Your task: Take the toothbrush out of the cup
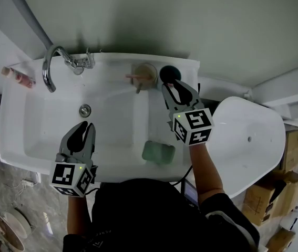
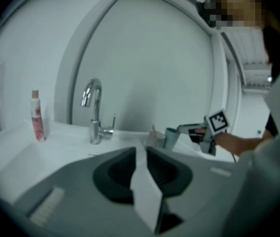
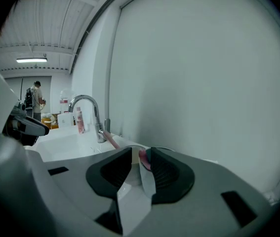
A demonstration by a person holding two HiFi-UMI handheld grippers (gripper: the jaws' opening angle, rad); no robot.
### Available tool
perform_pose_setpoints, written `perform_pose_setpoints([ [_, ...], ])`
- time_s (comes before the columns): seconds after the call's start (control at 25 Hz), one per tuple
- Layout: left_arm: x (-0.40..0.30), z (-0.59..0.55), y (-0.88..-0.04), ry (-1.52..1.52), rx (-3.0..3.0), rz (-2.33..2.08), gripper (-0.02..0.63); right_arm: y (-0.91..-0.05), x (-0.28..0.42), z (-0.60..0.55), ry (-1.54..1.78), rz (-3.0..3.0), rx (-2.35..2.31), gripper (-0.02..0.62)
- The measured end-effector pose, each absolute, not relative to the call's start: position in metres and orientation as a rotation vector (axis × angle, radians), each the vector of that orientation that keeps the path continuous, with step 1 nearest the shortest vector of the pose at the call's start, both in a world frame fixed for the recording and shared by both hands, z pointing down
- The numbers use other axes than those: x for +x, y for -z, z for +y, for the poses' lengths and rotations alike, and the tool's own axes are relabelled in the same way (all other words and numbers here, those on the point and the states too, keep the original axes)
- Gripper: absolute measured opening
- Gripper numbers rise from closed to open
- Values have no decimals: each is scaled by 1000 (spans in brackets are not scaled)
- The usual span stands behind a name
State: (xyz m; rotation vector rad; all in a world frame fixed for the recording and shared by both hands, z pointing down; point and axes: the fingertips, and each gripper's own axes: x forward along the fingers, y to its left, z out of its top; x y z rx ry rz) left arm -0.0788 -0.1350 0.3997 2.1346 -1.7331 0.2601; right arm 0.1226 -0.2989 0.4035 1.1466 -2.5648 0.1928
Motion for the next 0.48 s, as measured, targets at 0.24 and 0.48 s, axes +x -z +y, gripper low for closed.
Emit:
perform_pose_setpoints([
  [0.24, -83, -132, -404, -259, 2104, -1755, 74, -411, 122, -306, -187, -2541, 1149, 55],
  [0.48, -82, -133, -407, -254, 2093, -1759, 74, -406, 124, -307, -140, -2544, 1159, 43],
])
